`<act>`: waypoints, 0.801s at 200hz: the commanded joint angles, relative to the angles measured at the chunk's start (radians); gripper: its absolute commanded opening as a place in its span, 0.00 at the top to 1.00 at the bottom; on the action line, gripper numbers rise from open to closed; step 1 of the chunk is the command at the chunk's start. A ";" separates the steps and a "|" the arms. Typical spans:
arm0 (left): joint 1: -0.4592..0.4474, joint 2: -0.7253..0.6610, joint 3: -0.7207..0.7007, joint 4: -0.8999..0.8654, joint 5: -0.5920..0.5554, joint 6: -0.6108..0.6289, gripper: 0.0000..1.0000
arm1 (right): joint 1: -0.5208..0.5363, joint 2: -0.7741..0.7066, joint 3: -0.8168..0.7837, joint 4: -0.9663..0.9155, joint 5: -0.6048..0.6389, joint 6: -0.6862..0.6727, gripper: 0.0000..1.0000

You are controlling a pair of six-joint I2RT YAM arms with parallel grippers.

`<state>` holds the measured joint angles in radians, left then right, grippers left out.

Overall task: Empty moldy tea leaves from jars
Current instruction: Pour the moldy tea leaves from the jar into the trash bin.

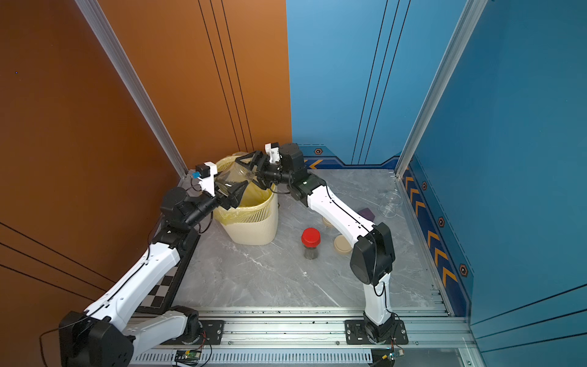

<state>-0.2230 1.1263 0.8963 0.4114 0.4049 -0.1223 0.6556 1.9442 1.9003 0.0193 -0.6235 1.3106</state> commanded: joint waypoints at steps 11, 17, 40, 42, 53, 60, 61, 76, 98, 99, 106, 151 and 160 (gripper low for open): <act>0.015 -0.003 -0.010 0.032 0.044 -0.040 0.45 | 0.008 -0.051 0.002 0.086 -0.004 0.016 0.59; 0.017 -0.005 -0.010 0.032 0.047 -0.044 0.47 | 0.007 -0.050 0.001 0.088 -0.007 0.018 0.59; 0.023 -0.012 -0.007 0.032 0.057 -0.051 0.49 | 0.007 -0.049 -0.009 0.098 -0.012 0.028 0.57; 0.024 -0.013 -0.008 0.032 0.056 -0.052 0.49 | 0.007 -0.049 -0.010 0.100 -0.013 0.029 0.56; 0.026 -0.015 -0.006 0.032 0.056 -0.055 0.50 | 0.007 -0.045 -0.012 0.103 -0.019 0.036 0.53; 0.027 -0.016 -0.007 0.032 0.056 -0.058 0.50 | 0.007 -0.045 -0.013 0.105 -0.021 0.040 0.49; 0.028 -0.017 -0.008 0.032 0.056 -0.059 0.50 | 0.007 -0.045 -0.013 0.105 -0.022 0.041 0.49; 0.031 -0.017 -0.005 0.032 0.054 -0.063 0.52 | 0.009 -0.041 -0.014 0.100 -0.027 0.045 0.39; 0.034 -0.017 0.001 0.032 0.045 -0.068 0.53 | 0.009 -0.041 -0.013 0.075 -0.031 0.050 0.24; 0.034 -0.017 0.002 0.032 0.045 -0.068 0.53 | 0.009 -0.041 -0.012 0.072 -0.032 0.049 0.23; 0.036 -0.017 0.005 0.032 0.042 -0.070 0.53 | 0.009 -0.041 -0.013 0.070 -0.036 0.050 0.19; 0.043 -0.014 0.018 0.032 0.037 -0.077 0.54 | 0.010 -0.048 -0.014 0.043 -0.037 0.041 0.00; 0.044 -0.016 0.016 0.032 0.036 -0.078 0.54 | 0.010 -0.048 -0.015 0.042 -0.038 0.041 0.00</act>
<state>-0.1894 1.1263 0.8959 0.3927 0.4385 -0.1802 0.6586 1.9423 1.8854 0.0380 -0.6350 1.3590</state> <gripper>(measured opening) 0.889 0.996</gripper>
